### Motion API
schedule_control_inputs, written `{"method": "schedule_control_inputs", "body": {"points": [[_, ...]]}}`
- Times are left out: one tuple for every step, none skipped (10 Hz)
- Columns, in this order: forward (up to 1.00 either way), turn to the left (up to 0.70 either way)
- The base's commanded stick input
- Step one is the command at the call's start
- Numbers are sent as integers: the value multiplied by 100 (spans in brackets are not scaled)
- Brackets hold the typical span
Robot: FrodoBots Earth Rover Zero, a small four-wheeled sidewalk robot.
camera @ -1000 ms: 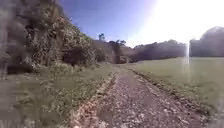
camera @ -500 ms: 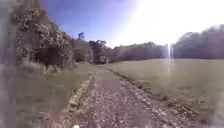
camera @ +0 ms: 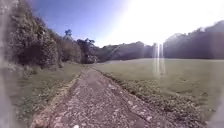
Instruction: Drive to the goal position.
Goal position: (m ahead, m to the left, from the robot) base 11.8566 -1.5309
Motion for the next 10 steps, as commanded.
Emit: {"method": "schedule_control_inputs", "body": {"points": [[100,0],[100,0],[100,0],[100,0],[100,15],[100,33],[100,19],[100,10],[100,3],[100,2]]}}
